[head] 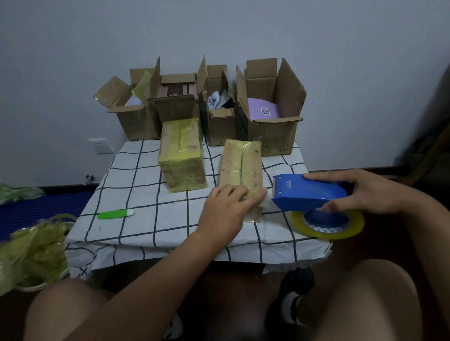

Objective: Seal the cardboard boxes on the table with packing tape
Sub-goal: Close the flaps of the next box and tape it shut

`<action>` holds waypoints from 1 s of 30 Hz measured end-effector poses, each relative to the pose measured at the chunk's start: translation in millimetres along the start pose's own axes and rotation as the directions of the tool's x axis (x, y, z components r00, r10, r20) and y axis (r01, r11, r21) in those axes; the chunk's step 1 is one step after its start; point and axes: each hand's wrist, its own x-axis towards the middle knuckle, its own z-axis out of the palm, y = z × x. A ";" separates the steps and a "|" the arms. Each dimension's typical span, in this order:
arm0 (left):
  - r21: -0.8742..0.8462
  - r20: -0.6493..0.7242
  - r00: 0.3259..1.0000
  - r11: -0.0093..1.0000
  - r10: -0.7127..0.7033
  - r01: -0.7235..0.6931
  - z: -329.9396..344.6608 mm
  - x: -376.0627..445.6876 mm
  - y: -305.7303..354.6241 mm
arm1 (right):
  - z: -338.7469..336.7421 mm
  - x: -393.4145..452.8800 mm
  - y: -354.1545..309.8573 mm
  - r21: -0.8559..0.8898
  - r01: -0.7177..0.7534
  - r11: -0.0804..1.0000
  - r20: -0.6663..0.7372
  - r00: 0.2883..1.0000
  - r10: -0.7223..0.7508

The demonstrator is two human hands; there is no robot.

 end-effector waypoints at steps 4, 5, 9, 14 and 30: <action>-0.004 -0.020 1.000 1.000 -0.012 0.012 1.0 0.6 2.6 | -5.1 -2.3 -5.2 -0.028 -0.016 0.999 0.029 0.999 0.017; -0.006 -0.021 1.000 1.000 -0.017 0.017 1.3 0.7 3.1 | -4.9 -0.3 -7.9 -0.061 -0.023 0.998 0.045 0.999 0.026; -0.029 -0.040 0.998 0.998 -0.054 0.053 -0.4 1.6 5.1 | -3.9 12.6 -28.2 -0.266 -0.028 0.964 0.106 0.993 0.057; -0.045 -0.074 0.996 0.998 -0.052 0.048 -3.6 2.9 7.1 | -12.7 31.1 -67.7 -0.502 -0.023 0.864 0.163 0.979 0.121; -0.012 -0.010 1.000 1.000 -0.015 0.015 -5.5 5.8 4.3 | 17.8 59.1 -99.6 -0.716 0.010 0.698 0.262 0.931 0.255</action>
